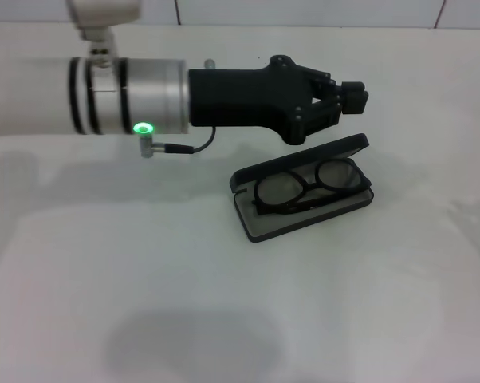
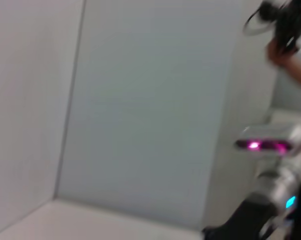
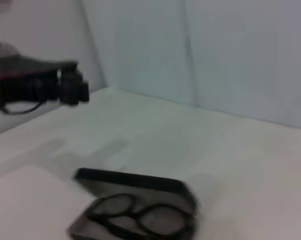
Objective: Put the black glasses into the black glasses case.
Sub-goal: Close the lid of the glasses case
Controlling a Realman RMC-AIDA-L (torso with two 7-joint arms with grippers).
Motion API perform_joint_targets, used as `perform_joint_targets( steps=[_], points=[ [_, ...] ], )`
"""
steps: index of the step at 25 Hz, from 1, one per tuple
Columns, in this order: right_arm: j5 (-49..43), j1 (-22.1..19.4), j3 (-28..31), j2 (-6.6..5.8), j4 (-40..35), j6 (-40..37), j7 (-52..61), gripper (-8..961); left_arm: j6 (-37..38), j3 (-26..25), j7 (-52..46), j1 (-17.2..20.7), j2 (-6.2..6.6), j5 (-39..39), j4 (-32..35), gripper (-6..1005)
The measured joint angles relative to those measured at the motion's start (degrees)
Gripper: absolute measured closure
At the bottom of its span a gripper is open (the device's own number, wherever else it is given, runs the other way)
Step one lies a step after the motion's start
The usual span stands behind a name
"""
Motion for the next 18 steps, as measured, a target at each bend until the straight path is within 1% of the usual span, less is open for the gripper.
perform_joint_targets(
  steps=[2,4,6,7,9,12,15,18],
  points=[
    [-0.1,-0.03,3.37,-0.12,2.38,0.13,-1.5,817,-4.47,0.0,-1.37,-0.68,-0.63,1.91,0.03,904],
    [-0.11,-0.1,8.42,-0.25,4.92,-0.69,-3.38,817,-7.52,0.0,-2.09,-0.83,-1.06,2.75,0.06,904],
    [-0.11,-0.28,13.31,-0.32,6.9,-1.72,-4.86,817,-8.46,0.0,-2.31,-0.87,-1.2,3.08,0.09,903],
    [-0.1,-0.42,16.18,-0.38,7.9,-2.63,-5.71,816,-10.83,-0.01,-2.88,-0.99,-1.36,4.27,0.11,903],
    [-0.1,-0.6,20.9,-0.53,9.48,-4.49,-6.86,816,-12.18,-0.01,-3.32,-1.05,-1.41,5.08,0.12,884],
    [-0.09,-0.65,24.95,-0.62,10.62,-6.64,-7.83,816,-13.1,-0.04,-3.77,-1.27,-1.42,6.69,0.14,855],
    [-0.06,-0.63,26.03,-0.64,11.33,-7.47,-8.13,816,-13.42,-0.13,-4.32,-1.39,-1.45,8.35,0.14,819],
    [-0.05,-0.21,25.84,-0.65,12.64,-7.5,-8.58,815,-14.3,-0.43,-4.69,-1.4,-1.79,10.09,0.14,782]
  ],
)
